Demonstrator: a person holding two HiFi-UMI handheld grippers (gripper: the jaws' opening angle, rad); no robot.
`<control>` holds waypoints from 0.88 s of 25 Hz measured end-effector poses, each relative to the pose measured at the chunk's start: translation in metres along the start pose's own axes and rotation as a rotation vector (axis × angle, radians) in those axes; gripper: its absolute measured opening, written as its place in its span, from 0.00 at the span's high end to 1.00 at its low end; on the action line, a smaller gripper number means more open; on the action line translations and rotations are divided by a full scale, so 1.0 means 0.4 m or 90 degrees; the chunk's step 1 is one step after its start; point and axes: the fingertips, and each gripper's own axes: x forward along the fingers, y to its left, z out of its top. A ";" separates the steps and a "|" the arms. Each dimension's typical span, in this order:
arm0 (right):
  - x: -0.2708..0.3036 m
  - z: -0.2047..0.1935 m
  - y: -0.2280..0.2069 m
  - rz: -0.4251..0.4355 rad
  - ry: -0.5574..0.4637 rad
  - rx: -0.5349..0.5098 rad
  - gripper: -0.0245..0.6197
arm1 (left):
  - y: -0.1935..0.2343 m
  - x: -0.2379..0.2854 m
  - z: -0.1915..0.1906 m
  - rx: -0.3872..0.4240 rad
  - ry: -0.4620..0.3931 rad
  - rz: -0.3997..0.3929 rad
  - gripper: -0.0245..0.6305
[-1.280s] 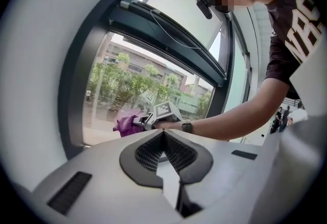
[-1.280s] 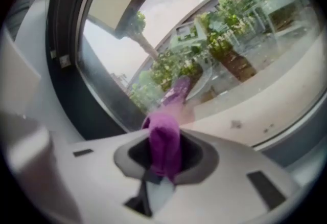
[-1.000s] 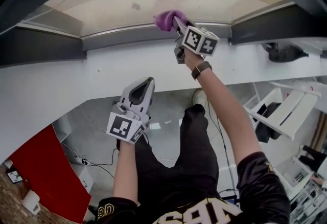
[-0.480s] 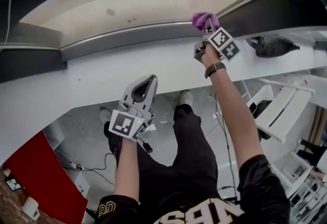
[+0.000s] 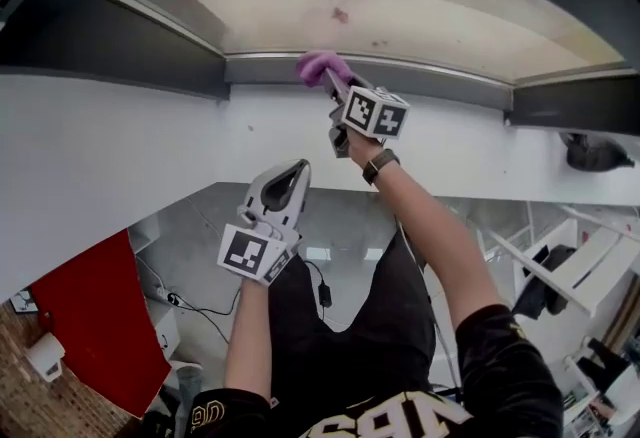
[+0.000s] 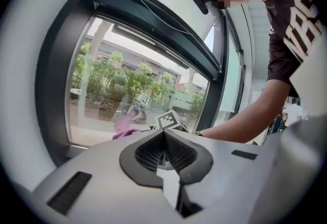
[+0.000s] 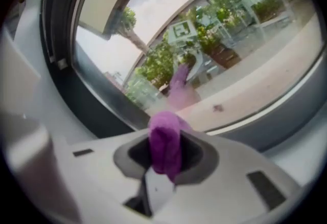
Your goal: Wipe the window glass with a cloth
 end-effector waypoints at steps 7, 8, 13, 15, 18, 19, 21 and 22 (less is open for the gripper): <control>0.393 -0.200 0.334 0.096 0.085 -0.043 0.83 | 0.241 -0.214 0.016 0.021 -0.014 0.117 0.94; 0.423 -0.212 0.347 0.096 0.088 -0.036 0.83 | 0.256 -0.229 0.014 0.018 -0.016 0.129 0.94; 0.424 -0.149 0.270 0.060 0.054 -0.001 0.83 | 0.251 -0.226 -0.017 -0.003 -0.009 0.131 0.94; 0.350 -0.103 0.176 0.034 0.041 0.003 0.83 | 0.207 -0.181 -0.032 -0.021 -0.004 0.105 0.94; 0.204 -0.028 -0.001 -0.005 0.026 0.005 0.83 | 0.112 -0.065 -0.045 -0.036 0.000 0.055 0.94; 0.150 0.001 -0.064 -0.018 0.019 0.007 0.83 | 0.075 -0.019 -0.047 -0.037 0.000 0.038 0.94; 0.026 0.062 -0.202 -0.052 -0.002 0.019 0.83 | -0.013 0.074 -0.052 -0.038 -0.001 0.001 0.94; -0.044 0.093 -0.278 -0.075 -0.016 0.027 0.83 | -0.062 0.120 -0.056 -0.038 -0.002 -0.021 0.94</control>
